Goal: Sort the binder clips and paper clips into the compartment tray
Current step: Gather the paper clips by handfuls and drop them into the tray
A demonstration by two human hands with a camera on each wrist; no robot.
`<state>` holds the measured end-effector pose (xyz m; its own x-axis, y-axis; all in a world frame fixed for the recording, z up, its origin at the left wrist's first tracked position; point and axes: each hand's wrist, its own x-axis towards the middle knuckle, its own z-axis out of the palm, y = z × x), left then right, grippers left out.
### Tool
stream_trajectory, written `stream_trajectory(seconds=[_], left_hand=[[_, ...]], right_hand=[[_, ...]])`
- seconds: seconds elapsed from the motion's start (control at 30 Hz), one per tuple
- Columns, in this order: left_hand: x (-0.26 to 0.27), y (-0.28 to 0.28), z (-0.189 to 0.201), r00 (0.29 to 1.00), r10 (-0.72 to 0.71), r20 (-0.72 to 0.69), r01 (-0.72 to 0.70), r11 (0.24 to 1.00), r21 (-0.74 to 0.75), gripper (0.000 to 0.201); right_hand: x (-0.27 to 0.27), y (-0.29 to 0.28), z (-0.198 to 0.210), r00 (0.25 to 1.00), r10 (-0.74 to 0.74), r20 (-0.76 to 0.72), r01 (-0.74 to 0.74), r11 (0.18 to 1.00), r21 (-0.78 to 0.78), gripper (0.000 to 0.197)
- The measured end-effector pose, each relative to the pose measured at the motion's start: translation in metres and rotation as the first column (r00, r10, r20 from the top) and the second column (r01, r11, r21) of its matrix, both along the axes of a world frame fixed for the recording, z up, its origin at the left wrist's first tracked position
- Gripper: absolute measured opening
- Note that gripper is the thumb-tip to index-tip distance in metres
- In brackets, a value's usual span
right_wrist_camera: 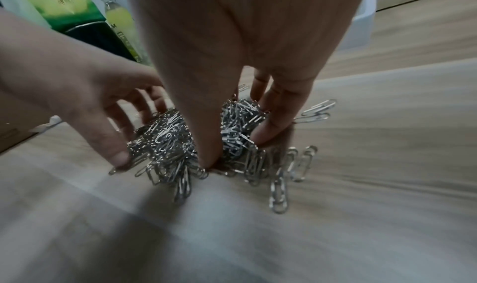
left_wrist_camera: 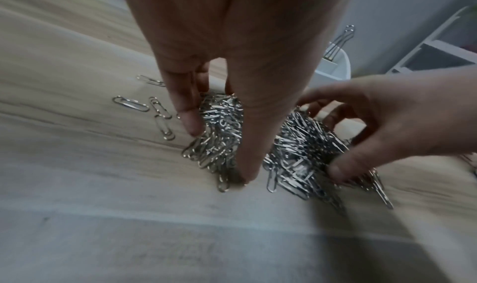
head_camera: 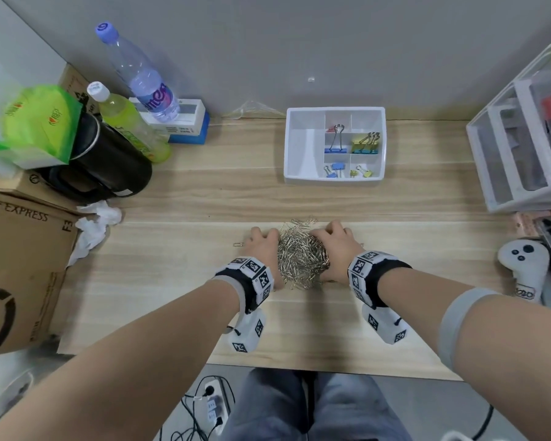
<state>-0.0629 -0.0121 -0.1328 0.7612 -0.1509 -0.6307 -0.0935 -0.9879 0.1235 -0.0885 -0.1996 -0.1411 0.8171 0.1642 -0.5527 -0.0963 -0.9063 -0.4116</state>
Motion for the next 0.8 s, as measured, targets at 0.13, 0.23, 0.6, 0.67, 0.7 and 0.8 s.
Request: stream_trajectory(seconds=[0.13, 0.23, 0.6, 0.67, 0.7, 0.8], left_hand=[[0.002, -0.009, 0.005, 0.999, -0.036, -0.022, 0.034, 0.997, -0.075, 0.108], [0.007, -0.008, 0.016, 1.000, -0.011, 0.017, 0.011, 1.000, 0.027, 0.107], [-0.005, -0.021, -0.001, 0.994, -0.083, 0.074, 0.085, 0.996, -0.017, 0.107], [-0.003, -0.027, -0.002, 0.994, -0.088, 0.058, 0.092, 0.994, -0.067, 0.101], [-0.002, -0.030, -0.002, 0.995, -0.084, 0.054, 0.088, 0.993, -0.083, 0.093], [0.003, -0.035, -0.002, 0.998, -0.043, 0.040, 0.049, 0.988, -0.144, 0.069]], right_hand=[[0.003, 0.005, 0.002, 1.000, 0.007, 0.014, -0.007, 1.000, 0.025, 0.094], [0.006, 0.000, 0.010, 1.000, 0.002, 0.006, -0.002, 1.000, -0.030, 0.112], [0.004, 0.016, 0.002, 1.000, 0.018, 0.019, -0.019, 1.000, 0.000, 0.107], [0.006, 0.019, -0.001, 0.999, -0.003, 0.038, 0.002, 0.999, 0.041, 0.096], [0.007, 0.020, -0.002, 0.999, -0.017, 0.041, 0.015, 0.998, 0.060, 0.090], [0.010, 0.021, -0.004, 0.998, -0.040, 0.044, 0.036, 0.996, 0.084, 0.075]])
